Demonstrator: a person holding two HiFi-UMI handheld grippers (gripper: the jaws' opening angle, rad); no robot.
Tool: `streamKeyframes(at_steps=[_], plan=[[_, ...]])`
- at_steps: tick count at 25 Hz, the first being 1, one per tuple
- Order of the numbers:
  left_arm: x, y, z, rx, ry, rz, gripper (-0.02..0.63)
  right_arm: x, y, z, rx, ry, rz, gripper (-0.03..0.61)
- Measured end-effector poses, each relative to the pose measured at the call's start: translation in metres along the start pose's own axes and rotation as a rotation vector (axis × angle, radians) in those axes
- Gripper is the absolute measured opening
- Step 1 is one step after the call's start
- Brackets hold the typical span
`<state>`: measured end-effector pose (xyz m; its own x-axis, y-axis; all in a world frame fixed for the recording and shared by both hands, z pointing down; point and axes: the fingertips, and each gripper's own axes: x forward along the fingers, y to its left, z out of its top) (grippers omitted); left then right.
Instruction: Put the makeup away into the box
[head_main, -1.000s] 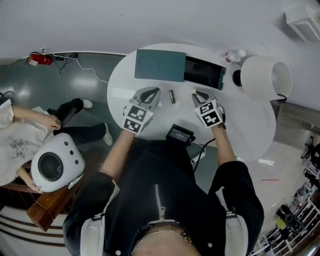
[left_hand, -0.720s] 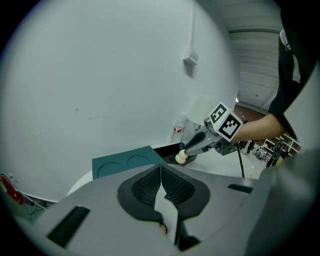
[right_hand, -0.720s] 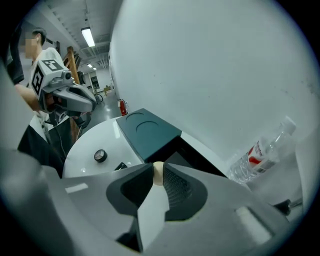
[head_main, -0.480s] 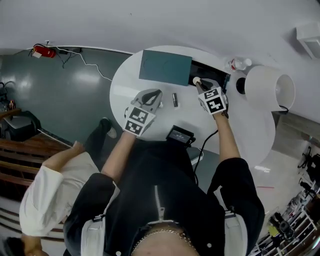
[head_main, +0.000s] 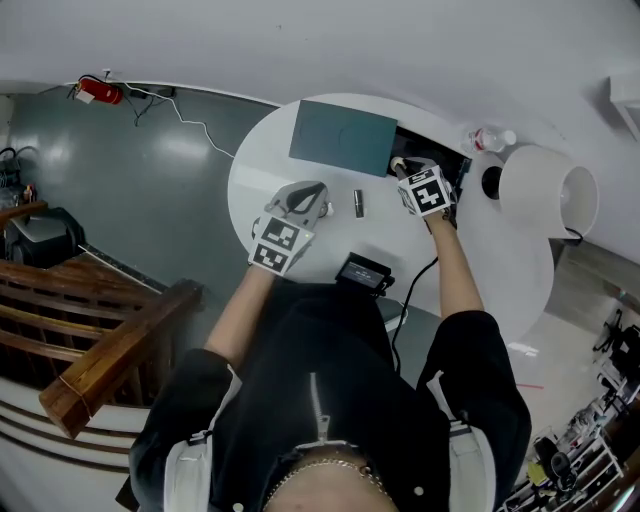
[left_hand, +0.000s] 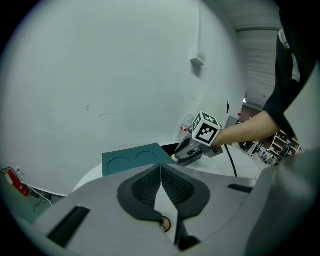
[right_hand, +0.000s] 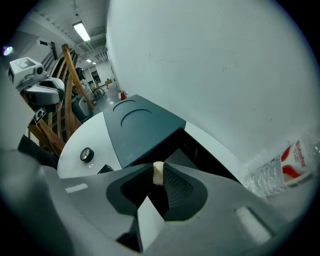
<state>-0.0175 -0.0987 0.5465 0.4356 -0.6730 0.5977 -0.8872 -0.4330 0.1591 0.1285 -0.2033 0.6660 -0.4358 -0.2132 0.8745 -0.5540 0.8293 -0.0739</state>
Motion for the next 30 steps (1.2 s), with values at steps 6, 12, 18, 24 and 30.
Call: streamKeyframes(at_steps=[6,12,18,24,30], plan=[[-0.001,-0.001,-0.002,-0.004,-0.001,0.001,0.014,0.003,-0.002,-0.002,0.019,-0.004,0.003,0.072],[0.0,-0.004,-0.002,0.005,-0.001,-0.011,0.014,-0.003,-0.002,0.002,0.025,-0.033,-0.019,0.118],[-0.002,-0.007,-0.002,0.016,-0.002,-0.023,0.015,-0.022,0.002,0.011,0.022,-0.099,-0.057,0.121],[-0.005,-0.008,-0.001,0.035,-0.007,-0.044,0.015,-0.04,0.015,0.018,0.045,-0.15,-0.077,0.12],[-0.007,-0.011,-0.001,0.051,-0.014,-0.071,0.015,-0.05,0.026,0.016,0.069,-0.18,-0.103,0.121]])
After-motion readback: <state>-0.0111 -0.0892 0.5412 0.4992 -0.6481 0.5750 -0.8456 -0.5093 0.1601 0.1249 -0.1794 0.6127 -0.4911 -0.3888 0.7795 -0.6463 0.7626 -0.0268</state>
